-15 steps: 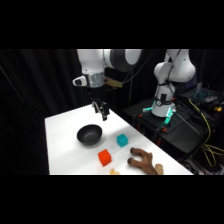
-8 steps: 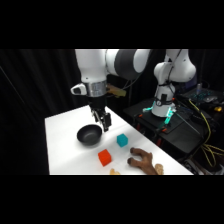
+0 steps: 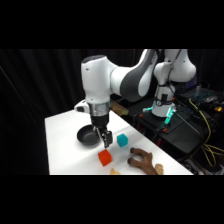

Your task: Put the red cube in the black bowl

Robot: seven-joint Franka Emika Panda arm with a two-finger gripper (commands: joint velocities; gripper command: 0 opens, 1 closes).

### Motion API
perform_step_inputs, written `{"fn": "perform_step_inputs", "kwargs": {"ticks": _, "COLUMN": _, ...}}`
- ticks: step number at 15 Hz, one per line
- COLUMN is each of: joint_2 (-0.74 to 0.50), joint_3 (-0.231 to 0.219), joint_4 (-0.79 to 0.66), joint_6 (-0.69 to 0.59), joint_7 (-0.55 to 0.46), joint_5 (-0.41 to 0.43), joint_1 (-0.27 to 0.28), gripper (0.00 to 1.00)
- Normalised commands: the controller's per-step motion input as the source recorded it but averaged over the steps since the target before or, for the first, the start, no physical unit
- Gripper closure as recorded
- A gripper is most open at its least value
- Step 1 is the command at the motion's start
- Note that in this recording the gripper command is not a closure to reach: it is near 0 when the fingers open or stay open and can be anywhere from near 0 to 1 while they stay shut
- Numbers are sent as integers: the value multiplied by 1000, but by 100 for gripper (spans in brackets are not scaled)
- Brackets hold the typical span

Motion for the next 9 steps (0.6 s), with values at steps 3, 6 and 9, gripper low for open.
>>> {"fn": "perform_step_inputs", "kwargs": {"ticks": 3, "joint_2": 217, "joint_3": -37, "joint_4": 101, "joint_6": 314, "joint_7": 126, "joint_5": -46, "joint_1": 70, "gripper": 0}}
{"fn": "perform_step_inputs", "kwargs": {"ticks": 6, "joint_2": 190, "joint_3": -46, "joint_4": 148, "joint_6": 189, "joint_7": 41, "joint_5": -4, "joint_1": 29, "gripper": 0}}
{"fn": "perform_step_inputs", "kwargs": {"ticks": 9, "joint_2": 168, "joint_3": -43, "joint_4": 151, "joint_6": 126, "joint_7": 22, "joint_5": 9, "joint_1": 25, "gripper": 0}}
